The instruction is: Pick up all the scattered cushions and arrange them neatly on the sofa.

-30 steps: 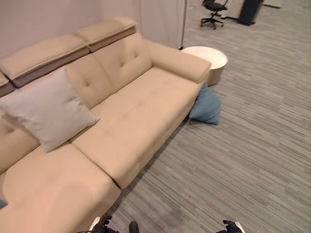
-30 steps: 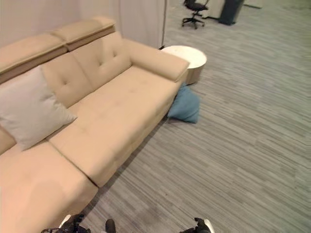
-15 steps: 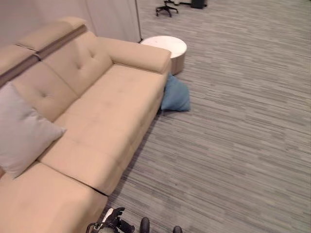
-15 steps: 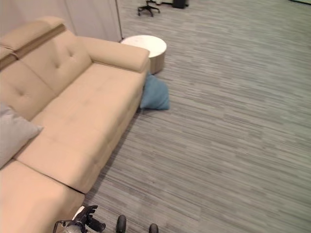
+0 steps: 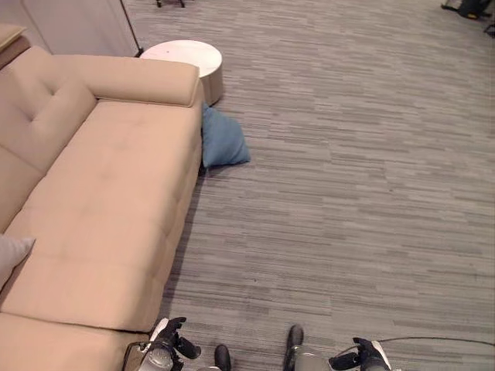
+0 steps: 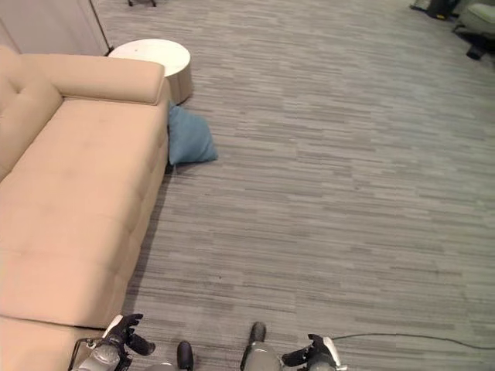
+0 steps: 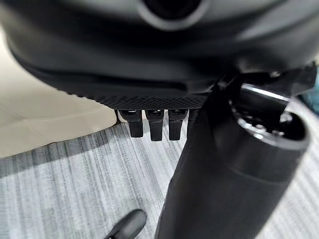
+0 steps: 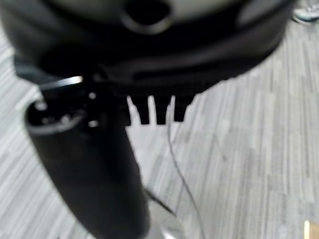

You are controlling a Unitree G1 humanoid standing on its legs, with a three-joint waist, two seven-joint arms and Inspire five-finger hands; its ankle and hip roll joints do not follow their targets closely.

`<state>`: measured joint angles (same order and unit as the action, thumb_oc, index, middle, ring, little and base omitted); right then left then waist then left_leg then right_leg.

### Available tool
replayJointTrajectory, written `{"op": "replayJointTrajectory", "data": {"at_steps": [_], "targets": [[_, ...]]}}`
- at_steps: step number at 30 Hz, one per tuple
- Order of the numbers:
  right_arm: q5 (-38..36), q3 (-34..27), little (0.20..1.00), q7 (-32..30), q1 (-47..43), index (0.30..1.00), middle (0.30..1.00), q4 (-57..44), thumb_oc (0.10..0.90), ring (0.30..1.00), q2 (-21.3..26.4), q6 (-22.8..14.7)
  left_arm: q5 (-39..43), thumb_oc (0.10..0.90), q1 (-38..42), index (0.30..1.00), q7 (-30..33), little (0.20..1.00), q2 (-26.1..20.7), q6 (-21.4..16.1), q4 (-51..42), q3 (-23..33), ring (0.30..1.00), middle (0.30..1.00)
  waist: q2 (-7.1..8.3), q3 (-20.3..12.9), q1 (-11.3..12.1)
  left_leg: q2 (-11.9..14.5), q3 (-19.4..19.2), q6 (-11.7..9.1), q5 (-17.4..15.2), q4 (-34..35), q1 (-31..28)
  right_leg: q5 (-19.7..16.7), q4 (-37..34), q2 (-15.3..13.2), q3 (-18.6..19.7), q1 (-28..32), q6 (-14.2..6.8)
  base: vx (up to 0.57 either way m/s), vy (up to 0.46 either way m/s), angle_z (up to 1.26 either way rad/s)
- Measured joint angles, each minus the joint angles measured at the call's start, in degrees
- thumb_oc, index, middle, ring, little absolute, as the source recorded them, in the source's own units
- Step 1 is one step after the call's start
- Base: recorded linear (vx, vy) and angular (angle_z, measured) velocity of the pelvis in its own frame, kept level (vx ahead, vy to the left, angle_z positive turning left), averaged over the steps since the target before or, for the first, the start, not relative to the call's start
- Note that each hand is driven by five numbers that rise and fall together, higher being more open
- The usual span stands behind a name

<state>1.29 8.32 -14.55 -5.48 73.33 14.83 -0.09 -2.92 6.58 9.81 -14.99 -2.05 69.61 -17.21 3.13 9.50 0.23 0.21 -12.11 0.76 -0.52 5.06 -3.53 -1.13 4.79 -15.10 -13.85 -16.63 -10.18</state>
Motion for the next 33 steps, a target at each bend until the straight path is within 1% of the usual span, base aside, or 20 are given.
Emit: {"op": "replayJointTrajectory", "data": {"at_steps": [2, 4, 5, 7, 8, 9, 10, 11, 13, 14, 17, 19, 20, 23, 26, 27, 28, 30, 32, 33], "targets": [[0.0, 0.0, 0.9, 0.0, 1.7, 0.9, 0.9, 0.7, 0.8, 0.9, 0.0, 0.4, -0.1, 0.8, -1.7, 0.9, 0.1, 0.9, 0.5, -0.1, 0.4, -0.1, 0.9, 0.9, -0.31, -1.6, -1.2, 1.5, 0.6, -2.1, -0.5, 0.0, -1.6, -5.6, -0.1, 1.3, 0.2, 1.4, 2.4, 0.3, -0.303, 0.21], [0.0, 0.0, 0.9, 0.0, 5.1, 0.9, 0.9, 0.8, 0.8, 0.9, 0.1, 0.7, -0.5, 0.8, -3.8, 0.9, 0.0, 0.9, 2.2, -0.1, 1.5, -0.7, 0.9, 0.9, -2.96, -4.9, -1.7, 6.1, 2.4, -3.8, -1.0, -1.7, -2.6, -5.6, -0.2, 5.8, -0.2, 3.8, 5.2, 0.18, -0.238, 0.08], [0.0, 0.2, 0.9, 0.1, 5.7, 0.9, 0.9, 0.7, 0.8, 0.9, -0.1, 0.7, -0.5, 0.8, -4.4, 0.9, -0.1, 0.9, 2.8, -0.2, 1.5, -0.7, 0.9, 0.9, -2.43, -5.7, -0.9, 7.9, 4.0, -3.8, -0.8, -8.1, -1.1, -5.9, -1.8, 8.0, -0.2, 6.2, 8.0, 0.15, -0.281, -0.23], [-0.1, 0.1, 0.9, -0.1, 4.7, 0.9, 0.9, 0.1, 0.8, 0.9, 0.6, 0.5, -0.6, 0.8, -3.9, 0.9, -0.1, 0.9, 3.0, -0.2, 1.8, 0.0, 0.9, 0.9, -2.46, -5.9, -1.3, 9.6, 7.0, -5.8, 0.5, -14.9, 1.7, -4.7, -2.7, 9.6, -0.3, 7.8, 9.2, 0.14, -0.337, -0.15], [-0.2, -0.3, 0.9, -0.2, 4.4, 0.9, 0.9, -0.1, 0.8, 0.9, 0.6, 0.1, -0.5, 0.8, -2.7, 0.9, -0.2, 0.9, 2.9, -0.2, 2.0, 0.1, 0.9, 0.9, -1.79, -6.0, -1.2, 10.0, 8.6, -7.4, 1.6, -22.0, 5.5, -4.0, -3.1, 9.8, -0.5, 8.1, 10.3, 0.13, -0.273, 0.04], [-0.2, -0.2, 0.9, -0.2, 3.9, 0.9, 0.9, -0.1, 0.8, 0.9, 0.4, 0.0, -0.5, 0.8, -1.6, 0.9, -0.1, 0.9, 2.8, -0.4, 1.7, 0.3, 0.9, 0.9, -0.48, -5.9, -0.9, 10.0, 9.7, -9.6, 5.0, -29.8, 10.0, -3.5, -3.1, 9.9, -0.6, 8.2, 11.3, 0.16, -0.237, -0.04], [-0.3, -0.2, 0.9, -0.3, 3.2, 0.9, 0.9, -0.1, 0.8, 0.9, 0.3, -0.1, -0.4, 0.8, -0.9, 0.9, -0.2, 0.9, 2.4, -0.4, 1.0, 0.6, 0.9, 0.9, 0.37, -5.6, -0.4, 10.1, 10.4, -9.5, 9.1, -35.6, 13.4, -3.0, -3.1, 9.9, -0.4, 8.7, 12.3, 0.2, -0.18, -0.1], [-0.4, 0.0, 0.9, -0.5, 2.7, 0.9, 0.9, 0.0, 0.8, 0.9, 0.4, -0.3, -0.4, 0.8, -0.7, 0.9, -0.2, 0.9, 2.1, -0.4, 0.0, 1.1, 0.9, 0.9, 0.89, -5.2, -0.2, 10.3, 10.9, -9.8, 9.6, -40.2, 15.9, -2.2, -3.4, 10.1, -0.2, 9.6, 13.5, 0.13, -0.095, -0.12], [-0.7, 0.2, 0.9, -1.0, 2.0, 0.9, 0.9, 0.2, 0.8, 0.9, 1.0, -0.5, -0.4, 0.8, -0.9, 0.9, -0.2, 0.9, 2.4, -0.6, -2.3, 0.7, 0.9, 0.9, 1.02, -4.9, 0.1, 9.3, 10.1, -6.0, 4.9, -43.2, 19.0, -0.9, -5.9, 12.3, 0.2, 13.8, 14.9, 0.27, -0.091, -0.17], [-0.7, 0.2, 0.9, -1.0, 2.1, 0.9, 0.9, 0.2, 0.8, 0.9, 1.1, -0.5, -0.4, 0.8, -1.0, 0.9, -0.2, 0.9, 2.5, -0.6, -2.8, 0.5, 0.9, 0.9, 0.85, -5.0, 0.3, 8.6, 9.7, -5.9, 4.7, -41.3, 19.8, -0.7, -6.4, 12.8, 0.2, 14.5, 15.3, 0.37, -0.103, -0.09], [-1.2, 0.3, 0.9, -1.0, 1.9, 0.9, 0.9, 0.8, 0.8, 0.9, 1.0, -0.3, -0.4, 0.8, 0.1, 0.9, -0.2, 0.9, 3.2, -0.6, -2.7, -0.9, 0.9, 0.9, 0.69, -4.6, 0.4, 4.0, 8.4, -6.0, 3.8, -25.2, 20.5, 0.2, -10.1, 14.3, 0.3, 17.6, 14.5, 0.3, -0.026, 0.07], [-1.6, 0.6, 0.9, -1.1, 1.4, 0.9, 0.9, 1.5, 0.8, 0.9, 1.2, -0.3, -0.4, 0.8, 0.4, 0.9, -0.2, 0.9, 3.7, -0.6, -2.7, -1.3, 0.9, 0.9, -0.25, -3.6, 0.5, 1.6, 7.9, -6.3, 4.3, -12.4, 20.4, 1.3, -10.2, 15.4, 0.5, 18.2, 13.0, 0.32, -0.015, -0.09], [-1.6, 1.2, 0.9, -1.1, 0.6, 0.9, 0.9, 3.0, 0.8, 0.9, 1.2, -0.2, -0.4, 0.8, 0.6, 0.9, -0.3, 0.9, 4.2, -0.8, -2.6, -1.2, 0.9, 0.9, -1.61, -2.9, 1.1, -0.3, 8.1, -7.1, 6.1, -2.0, 20.5, 2.7, -10.3, 16.9, 1.4, 19.2, 11.8, 0.21, -0.012, -0.38], [-1.7, 1.5, 0.9, -1.0, 1.0, 0.9, 0.9, 2.7, 0.8, 0.9, 1.2, -0.3, -0.4, 0.8, 0.8, 0.9, -0.3, 0.9, 4.6, -1.8, -2.8, -0.7, 0.9, 0.9, -2.28, -2.0, 2.0, -1.6, 7.9, -6.0, 8.0, -3.8, 21.7, 4.0, -10.1, 18.3, 2.3, 22.3, 12.2, 0.33, 0.029, -0.57], [-1.7, 2.1, 0.9, -1.2, 2.5, 0.9, 0.9, 2.9, 0.8, 0.9, 1.3, -0.5, -1.2, 0.8, -0.2, 0.9, -0.4, 0.9, 4.6, -1.5, -1.3, -0.7, 0.9, 0.9, -2.12, -3.3, 1.8, -2.2, 8.3, -2.1, 7.6, -6.8, 17.9, 7.6, -10.0, 18.5, 5.1, 27.0, 11.6, 0.32, 0.049, -0.47], [-1.6, 2.4, 0.9, -1.1, 3.5, 0.9, 0.9, 3.3, 0.8, 0.9, 1.0, -0.5, -1.3, 0.8, -0.2, 0.9, -0.4, 0.9, 4.5, -1.4, -0.2, -0.7, 0.9, 0.9, -1.52, -4.4, 1.6, -2.8, 8.2, 0.8, 9.2, -6.9, 16.8, 8.8, -9.9, 18.3, 5.5, 28.1, 10.8, 0.19, 0.051, -0.22], [-1.6, 2.3, 0.9, -1.0, 4.0, 0.9, 0.9, 4.0, 0.8, 0.9, 0.1, -0.2, -1.5, 0.8, -0.1, 0.9, -0.2, 0.9, 3.9, -1.2, 0.0, -0.7, 0.9, 0.9, -0.32, -5.3, 1.8, -4.0, 8.0, 3.0, 8.9, -5.9, 15.3, 9.9, -7.2, 16.7, 5.7, 27.3, 8.6, 0.27, 0.08, -0.05], [-1.6, 2.1, 0.9, -0.9, 4.0, 0.9, 0.9, 4.1, 0.8, 0.9, -0.3, 0.0, -1.6, 0.8, 0.0, 0.9, -0.3, 0.9, 3.4, -1.0, 0.1, -0.7, 0.9, 0.9, 0.28, -5.3, 1.8, -4.5, 7.9, 4.6, 7.7, -4.2, 13.0, 11.1, -1.2, 15.6, 5.4, 25.7, 5.9, 0.23, 0.083, -0.1], [-1.4, 1.9, 0.9, -0.8, 3.2, 0.9, 0.9, 2.5, 0.8, 0.9, -0.3, 0.1, -1.6, 0.8, 0.2, 0.9, -0.3, 0.9, 2.6, 0.0, 0.1, -1.4, 0.9, 0.9, -0.67, -4.7, 1.8, -4.1, 8.1, 4.9, 5.9, -2.7, 9.1, 14.3, 26.8, 12.9, 5.5, 13.6, 0.8, 0.24, 0.063, -0.15], [-1.3, 1.9, 0.9, -0.8, 3.0, 0.9, 0.9, 1.2, 0.8, 0.9, -0.2, -0.1, -1.6, 0.8, 0.4, 0.9, -0.3, 0.9, 1.9, 0.0, 0.0, -2.6, 0.9, 0.9, -0.78, -4.5, 1.2, -4.6, 8.1, 5.4, 5.0, -2.6, 8.1, 14.2, 35.7, 10.5, 5.2, 9.0, 0.6, 0.25, 0.02, 0.03]]}}
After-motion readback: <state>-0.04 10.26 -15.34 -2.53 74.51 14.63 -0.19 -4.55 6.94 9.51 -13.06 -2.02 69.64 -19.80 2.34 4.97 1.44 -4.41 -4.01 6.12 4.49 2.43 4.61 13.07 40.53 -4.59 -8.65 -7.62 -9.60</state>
